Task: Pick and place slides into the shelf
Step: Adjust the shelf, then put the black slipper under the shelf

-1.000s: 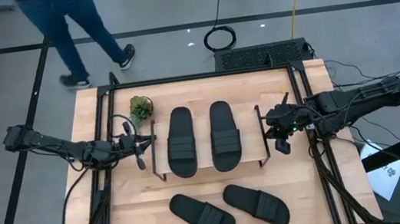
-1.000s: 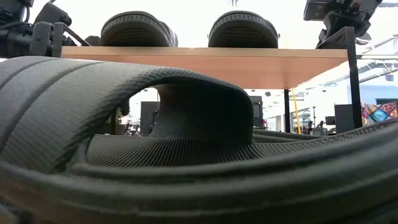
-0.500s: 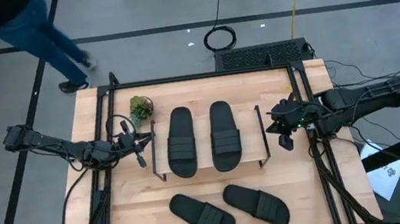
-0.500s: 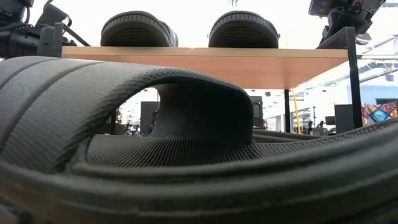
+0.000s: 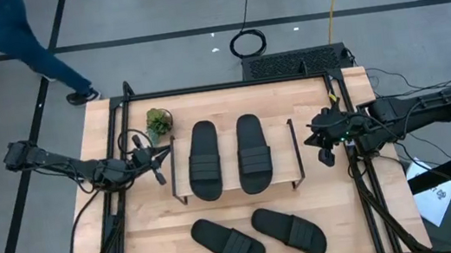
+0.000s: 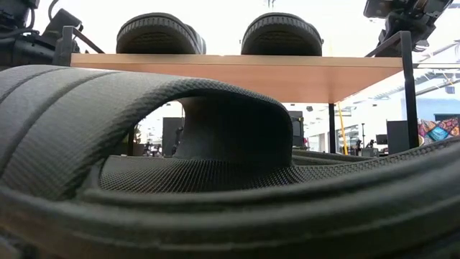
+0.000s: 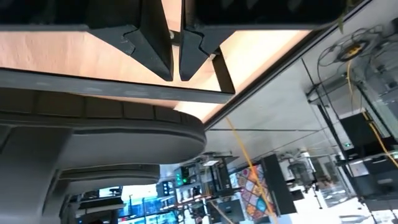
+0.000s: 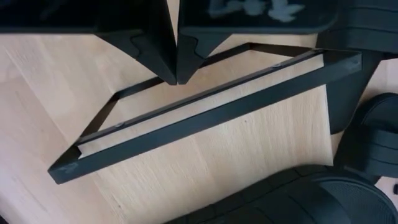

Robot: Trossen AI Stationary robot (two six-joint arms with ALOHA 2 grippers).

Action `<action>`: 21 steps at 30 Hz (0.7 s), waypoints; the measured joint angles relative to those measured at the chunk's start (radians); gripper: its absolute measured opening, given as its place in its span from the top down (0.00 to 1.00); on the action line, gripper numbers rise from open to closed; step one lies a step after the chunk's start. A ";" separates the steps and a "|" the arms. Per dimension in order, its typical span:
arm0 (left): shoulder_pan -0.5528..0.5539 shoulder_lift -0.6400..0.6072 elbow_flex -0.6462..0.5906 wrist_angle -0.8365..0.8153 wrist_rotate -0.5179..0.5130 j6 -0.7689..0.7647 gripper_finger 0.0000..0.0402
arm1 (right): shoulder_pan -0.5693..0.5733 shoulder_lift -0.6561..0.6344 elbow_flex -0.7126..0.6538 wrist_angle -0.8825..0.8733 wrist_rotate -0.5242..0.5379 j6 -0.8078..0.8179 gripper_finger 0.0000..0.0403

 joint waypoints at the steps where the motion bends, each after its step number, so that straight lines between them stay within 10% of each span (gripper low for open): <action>1: 0.000 0.000 0.000 0.000 -0.005 -0.001 0.92 | 0.000 0.000 0.000 0.000 0.000 -0.001 1.00; 21: -0.136 -0.002 0.180 -0.492 -0.312 -0.159 0.92 | 0.001 -0.247 0.015 -0.139 -0.033 -0.108 1.00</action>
